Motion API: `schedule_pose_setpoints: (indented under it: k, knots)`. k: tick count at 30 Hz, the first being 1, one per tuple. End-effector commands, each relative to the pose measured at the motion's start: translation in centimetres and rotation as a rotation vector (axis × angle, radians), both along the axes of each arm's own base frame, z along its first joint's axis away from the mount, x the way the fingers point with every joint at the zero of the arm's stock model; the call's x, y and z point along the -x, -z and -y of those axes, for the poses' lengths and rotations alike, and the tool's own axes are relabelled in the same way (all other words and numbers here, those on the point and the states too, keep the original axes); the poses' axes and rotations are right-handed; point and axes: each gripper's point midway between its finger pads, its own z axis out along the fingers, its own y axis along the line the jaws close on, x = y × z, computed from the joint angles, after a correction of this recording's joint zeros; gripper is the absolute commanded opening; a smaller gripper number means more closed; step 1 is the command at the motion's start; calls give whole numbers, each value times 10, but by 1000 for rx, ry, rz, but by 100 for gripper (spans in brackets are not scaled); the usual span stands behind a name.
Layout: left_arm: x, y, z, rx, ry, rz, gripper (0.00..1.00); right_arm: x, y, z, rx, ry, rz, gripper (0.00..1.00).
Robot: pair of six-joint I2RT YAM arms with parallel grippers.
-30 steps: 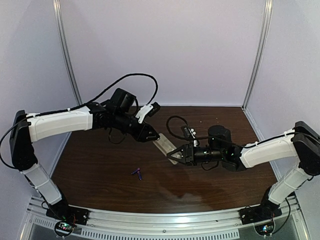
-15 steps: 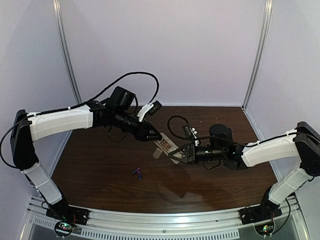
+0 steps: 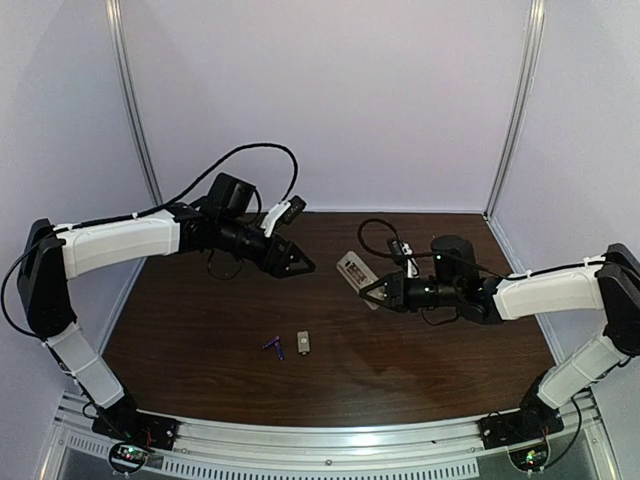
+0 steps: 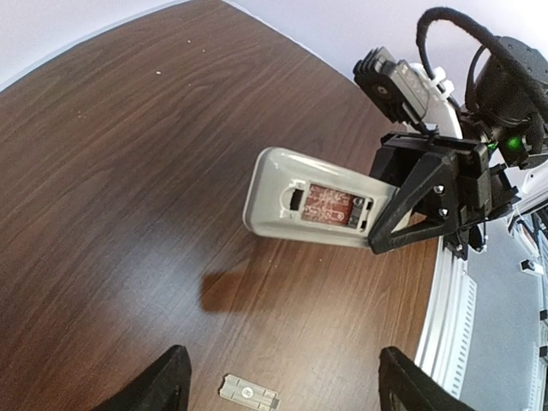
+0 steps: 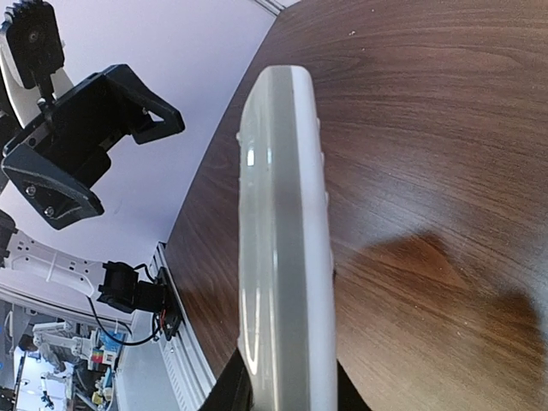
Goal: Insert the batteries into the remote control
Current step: Pass from the right arm to the left
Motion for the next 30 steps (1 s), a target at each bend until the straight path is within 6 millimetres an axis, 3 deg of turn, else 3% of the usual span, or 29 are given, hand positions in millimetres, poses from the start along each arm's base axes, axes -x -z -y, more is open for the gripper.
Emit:
schedule_pose_setpoints:
  k: [1,6,11,18,30]
  knots:
    - [6,-14,2,37,43,76,79,10,-23,-6,12,-113,86,0]
    - [21,-19,10,111,115,48,82,35,-26,-20,34,-265,93,0]
    - [39,-21,19,159,212,-5,75,61,-41,-40,2,-407,131,0]
    - [67,-25,22,231,336,-113,53,83,-56,-56,-6,-520,198,0]
    - [93,-42,16,298,433,-161,14,85,-65,-55,15,-551,245,0]
